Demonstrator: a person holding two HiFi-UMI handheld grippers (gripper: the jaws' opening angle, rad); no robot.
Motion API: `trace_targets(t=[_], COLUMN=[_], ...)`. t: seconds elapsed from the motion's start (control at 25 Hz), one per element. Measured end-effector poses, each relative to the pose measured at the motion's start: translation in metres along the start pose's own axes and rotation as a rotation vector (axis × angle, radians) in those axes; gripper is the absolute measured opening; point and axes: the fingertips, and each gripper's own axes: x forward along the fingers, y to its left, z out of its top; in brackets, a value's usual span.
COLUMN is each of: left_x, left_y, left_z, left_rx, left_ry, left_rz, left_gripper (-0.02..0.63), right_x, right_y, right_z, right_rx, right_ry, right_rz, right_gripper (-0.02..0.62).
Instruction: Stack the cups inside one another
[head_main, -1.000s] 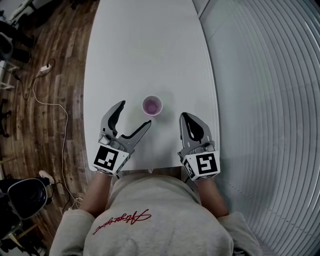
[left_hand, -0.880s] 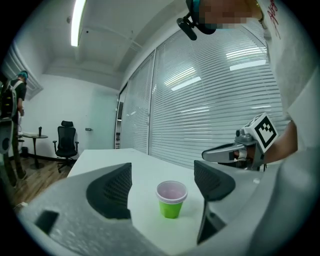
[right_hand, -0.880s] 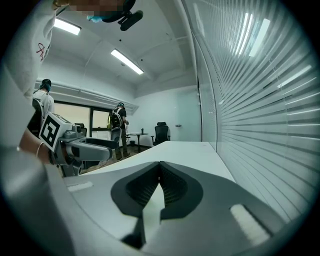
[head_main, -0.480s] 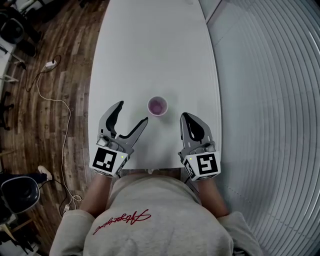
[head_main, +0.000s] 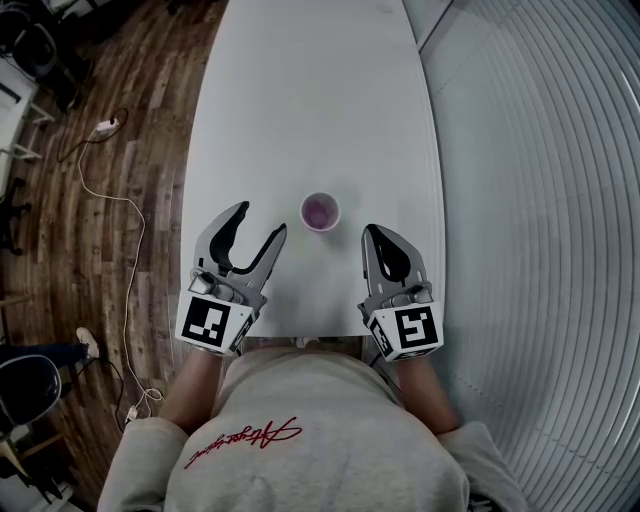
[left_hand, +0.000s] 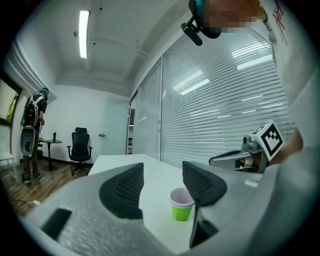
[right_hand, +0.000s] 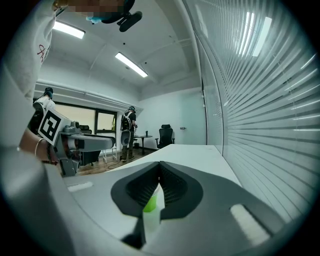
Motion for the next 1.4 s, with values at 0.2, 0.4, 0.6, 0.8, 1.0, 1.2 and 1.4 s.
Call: trace_targets(t=[0.2, 0.4, 0.6, 0.8, 1.0, 1.2, 1.4], left_x=[0.002, 0.001, 0.0, -0.002, -0.003, -0.002, -0.006], left_y=[0.001, -0.004, -0.001, 0.0, 0.004, 0.005, 0.006], left_z=[0.013, 0.01, 0.014, 0.014, 0.021, 0.016, 0.012], left_rx=[-0.013, 0.011, 0.015, 0.006, 0.009, 0.015, 0.035], left_ry=[-0.073, -0.054, -0.053, -0.087, -0.089, -0.072, -0.055], left_rz=[0.002, 0.006, 0.013, 0.037, 0.054, 0.064, 0.065], left_gripper=[0.19, 0.162, 0.124, 0.095, 0.056, 0.032, 0.0], right_x=[0.004, 0.001, 0.005, 0.004, 0.002, 0.002, -0.002], right_y=[0.004, 0.002, 0.002, 0.002, 0.001, -0.001, -0.001], right_z=[-0.001, 0.0, 0.004, -0.002, 0.004, 0.0, 0.002], right_rx=[-0.009, -0.011, -0.014, -0.008, -0.006, -0.004, -0.006], right_ry=[-0.005, -0.011, -0.012, -0.017, -0.021, -0.023, -0.028], right_rz=[0.013, 0.016, 0.019, 0.014, 0.009, 0.005, 0.0], right_gripper=[-0.003, -0.005, -0.003, -0.005, -0.005, -0.004, -0.005])
